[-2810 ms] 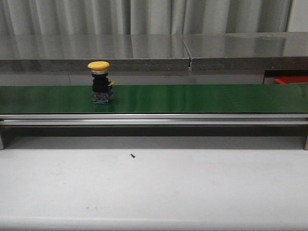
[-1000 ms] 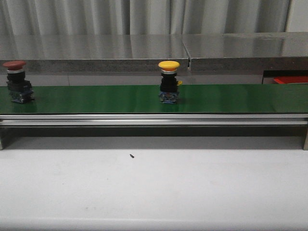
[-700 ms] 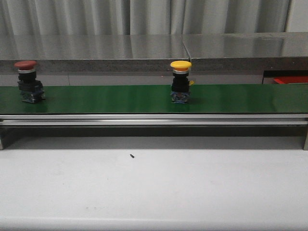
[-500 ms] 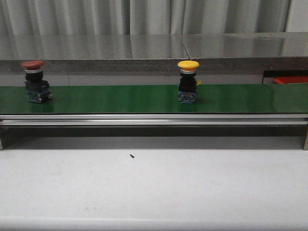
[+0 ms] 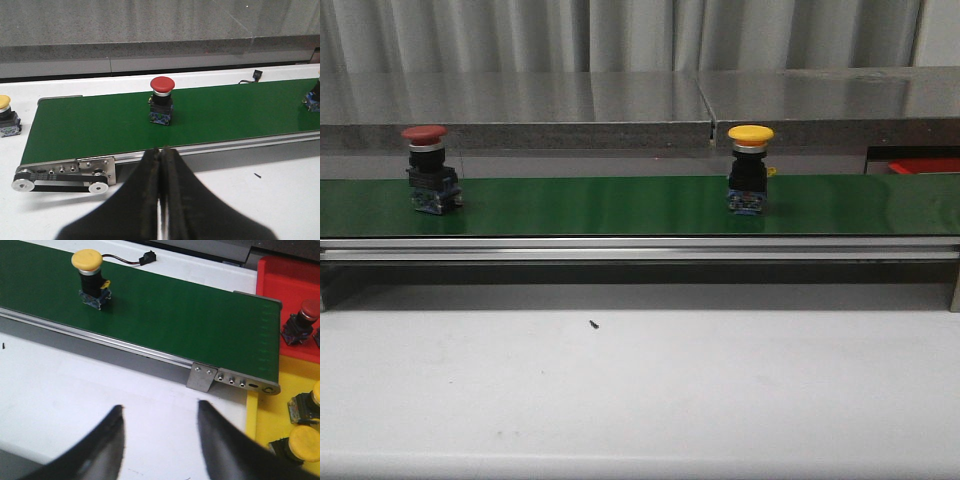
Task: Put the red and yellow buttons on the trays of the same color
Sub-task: 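Move the right gripper over the yellow button at the belt's end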
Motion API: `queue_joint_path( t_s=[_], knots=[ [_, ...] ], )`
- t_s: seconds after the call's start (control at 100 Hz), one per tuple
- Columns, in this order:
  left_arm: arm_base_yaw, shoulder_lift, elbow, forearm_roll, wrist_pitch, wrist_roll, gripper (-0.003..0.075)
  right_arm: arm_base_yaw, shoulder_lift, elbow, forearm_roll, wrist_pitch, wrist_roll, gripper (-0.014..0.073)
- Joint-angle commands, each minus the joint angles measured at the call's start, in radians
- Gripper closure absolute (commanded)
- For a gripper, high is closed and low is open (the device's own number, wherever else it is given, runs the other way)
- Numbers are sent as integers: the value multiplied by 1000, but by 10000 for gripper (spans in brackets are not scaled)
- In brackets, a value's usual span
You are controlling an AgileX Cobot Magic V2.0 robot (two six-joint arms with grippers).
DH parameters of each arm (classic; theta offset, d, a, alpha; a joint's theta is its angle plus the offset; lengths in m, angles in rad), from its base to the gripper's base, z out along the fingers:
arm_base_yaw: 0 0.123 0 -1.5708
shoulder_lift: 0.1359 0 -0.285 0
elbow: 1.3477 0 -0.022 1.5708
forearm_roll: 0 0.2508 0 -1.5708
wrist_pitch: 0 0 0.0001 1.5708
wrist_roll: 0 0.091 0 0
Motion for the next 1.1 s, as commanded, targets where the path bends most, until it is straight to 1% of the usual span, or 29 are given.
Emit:
queue_joint_path(
  t_s=[0.0,0.04,0.15,0.22,0.36,0.53,0.72,0.82,0.94,1.09],
  knots=[
    [-8,4,-27,-21,-78,-2,739,0,33,-31,27,-67,-6,-14],
    [-8,4,-27,-21,-78,-2,739,0,51,-31,30,-77,-6,-42],
    [-8,4,-27,-21,-78,-2,739,2,126,-31,34,-102,-6,-18],
    [-8,4,-27,-21,-78,-2,739,14,182,-35,34,-125,-6,-17],
    [-8,4,-27,-21,-78,-2,739,76,316,-84,34,-164,-6,-17],
    [-8,4,-27,-21,-78,-2,739,146,486,-197,33,-241,-7,-17],
    [-8,4,-27,-21,-78,-2,739,182,709,-363,33,-227,-7,-17],
    [-8,4,-27,-21,-78,-2,739,187,815,-451,34,-192,-7,-17],
    [-8,4,-27,-21,-78,-2,739,191,903,-528,34,-157,-7,-17],
    [-8,4,-27,-21,-78,-2,739,191,985,-598,34,-168,-7,-17]
  ],
)
